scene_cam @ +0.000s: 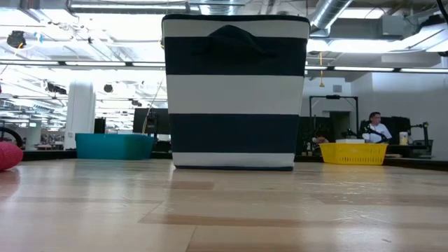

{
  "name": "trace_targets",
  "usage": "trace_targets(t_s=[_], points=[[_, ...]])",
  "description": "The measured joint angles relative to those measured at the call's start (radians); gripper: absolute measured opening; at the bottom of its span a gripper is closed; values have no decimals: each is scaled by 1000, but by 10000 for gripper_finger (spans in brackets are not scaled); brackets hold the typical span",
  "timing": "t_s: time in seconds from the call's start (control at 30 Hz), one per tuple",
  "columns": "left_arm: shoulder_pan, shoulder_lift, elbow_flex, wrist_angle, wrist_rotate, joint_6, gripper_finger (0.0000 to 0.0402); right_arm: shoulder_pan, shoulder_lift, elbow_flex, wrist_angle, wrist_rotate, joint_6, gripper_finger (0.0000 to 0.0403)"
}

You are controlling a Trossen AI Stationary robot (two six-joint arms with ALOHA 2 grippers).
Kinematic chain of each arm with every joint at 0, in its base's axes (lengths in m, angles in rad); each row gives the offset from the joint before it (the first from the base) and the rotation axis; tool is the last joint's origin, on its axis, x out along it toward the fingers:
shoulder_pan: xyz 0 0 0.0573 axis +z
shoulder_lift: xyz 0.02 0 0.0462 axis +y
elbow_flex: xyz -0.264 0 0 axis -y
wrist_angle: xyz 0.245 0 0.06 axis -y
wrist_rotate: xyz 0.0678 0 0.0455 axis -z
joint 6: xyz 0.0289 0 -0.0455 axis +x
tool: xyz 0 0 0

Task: Pick & place medical supplies in basket/bin
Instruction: Put the orange pill bottle into the blue bin

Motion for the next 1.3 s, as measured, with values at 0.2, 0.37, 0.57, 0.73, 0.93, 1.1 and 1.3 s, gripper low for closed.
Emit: trace_targets(t_s=[0.2,0.37,0.57,0.73,0.93,1.1,1.3], points=[[-2,-32,-1,-10,23,0,209,16,-5,1,35,-27,4,215],[8,-81,0,-19,39,2,201,20,-5,1,43,-36,19,219],[37,-176,0,-153,37,60,211,43,-5,1,42,-60,37,219],[71,-260,0,-200,37,109,206,62,-5,1,13,-60,39,219],[195,-365,0,-281,32,153,205,76,-17,1,-34,-49,29,219],[328,-407,0,-303,29,193,214,95,-48,1,-135,-34,9,219],[499,-407,0,-305,1,227,207,103,-78,0,-228,-5,-14,219]])
